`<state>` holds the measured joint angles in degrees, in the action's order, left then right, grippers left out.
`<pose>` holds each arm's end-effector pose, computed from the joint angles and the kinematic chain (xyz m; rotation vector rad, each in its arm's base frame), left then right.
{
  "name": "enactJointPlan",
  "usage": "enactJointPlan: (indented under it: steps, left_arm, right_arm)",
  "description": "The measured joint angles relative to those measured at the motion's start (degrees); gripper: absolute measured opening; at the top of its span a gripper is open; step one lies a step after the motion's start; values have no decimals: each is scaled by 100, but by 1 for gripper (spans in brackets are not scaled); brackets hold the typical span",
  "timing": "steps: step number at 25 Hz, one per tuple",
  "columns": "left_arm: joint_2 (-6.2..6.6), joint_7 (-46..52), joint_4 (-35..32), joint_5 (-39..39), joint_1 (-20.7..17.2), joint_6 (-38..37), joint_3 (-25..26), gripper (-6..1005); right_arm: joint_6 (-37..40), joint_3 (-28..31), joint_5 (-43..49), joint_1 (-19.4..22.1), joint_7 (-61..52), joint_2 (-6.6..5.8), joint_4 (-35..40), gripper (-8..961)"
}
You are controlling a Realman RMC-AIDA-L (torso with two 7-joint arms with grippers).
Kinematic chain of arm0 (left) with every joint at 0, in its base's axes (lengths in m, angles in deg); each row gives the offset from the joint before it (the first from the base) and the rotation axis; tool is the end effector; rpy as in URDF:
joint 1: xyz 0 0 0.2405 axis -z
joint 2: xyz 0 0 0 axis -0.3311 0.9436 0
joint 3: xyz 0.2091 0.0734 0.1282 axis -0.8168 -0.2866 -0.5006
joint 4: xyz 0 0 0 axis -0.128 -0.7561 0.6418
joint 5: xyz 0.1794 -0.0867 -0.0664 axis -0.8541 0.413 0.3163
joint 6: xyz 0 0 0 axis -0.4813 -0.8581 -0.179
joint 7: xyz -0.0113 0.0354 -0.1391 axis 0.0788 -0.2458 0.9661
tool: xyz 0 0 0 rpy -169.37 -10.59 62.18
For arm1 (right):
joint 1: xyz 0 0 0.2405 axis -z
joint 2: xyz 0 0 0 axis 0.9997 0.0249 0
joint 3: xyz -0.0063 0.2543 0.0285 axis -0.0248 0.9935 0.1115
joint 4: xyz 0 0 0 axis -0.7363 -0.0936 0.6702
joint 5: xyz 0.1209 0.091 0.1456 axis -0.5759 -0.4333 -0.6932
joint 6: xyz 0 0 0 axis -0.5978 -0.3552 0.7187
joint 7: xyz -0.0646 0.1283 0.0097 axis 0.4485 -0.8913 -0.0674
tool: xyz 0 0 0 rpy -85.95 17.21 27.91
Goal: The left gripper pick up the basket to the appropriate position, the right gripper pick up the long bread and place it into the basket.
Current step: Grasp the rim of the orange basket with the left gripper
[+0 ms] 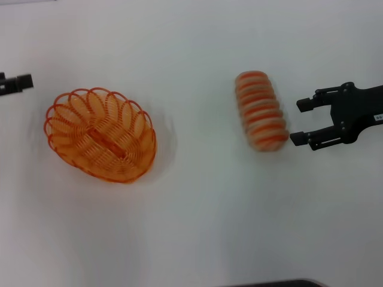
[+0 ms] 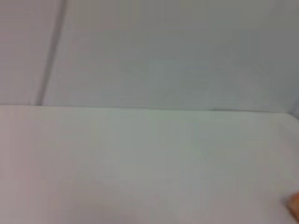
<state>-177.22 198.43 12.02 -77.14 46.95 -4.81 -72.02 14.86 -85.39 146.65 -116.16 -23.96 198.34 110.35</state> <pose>-0.3205 0.3346 0.0848 -2.2762 -1.2390 -0.4918 0.2950 0.3170 0.0440 -2.8686 0.5905 0.1968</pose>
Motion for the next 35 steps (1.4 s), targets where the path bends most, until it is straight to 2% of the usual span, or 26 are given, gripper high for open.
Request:
enactJointPlan:
  steps: [3,7,14,18,27,35]
  left_arm:
    - [20,427,-141,-69,87,370,-366,847]
    - [24,961,-347,-576,300,817,-858,846]
    - [49,1399,-359,-1483,774,797,-1696,845]
    - [-2,1499,-361,-1724,936,656,-2127,845]
    - [-127,1578,-338,-2068,991,783,-2607,844]
    - [-257,1594,-319,-2252,996,943,-2681,842]
  right_arm:
    - [6,5,20,-18,-79,-26,0,850]
    - [31,54,28,-27,-111,-46,0,850]
    - [16,75,34,-30,-153,-58,0,850]
    - [-15,74,34,-35,-165,-58,0,850]
    - [-14,71,33,-36,-192,-58,0,849]
    - [-19,71,33,-36,-242,-32,0,849]
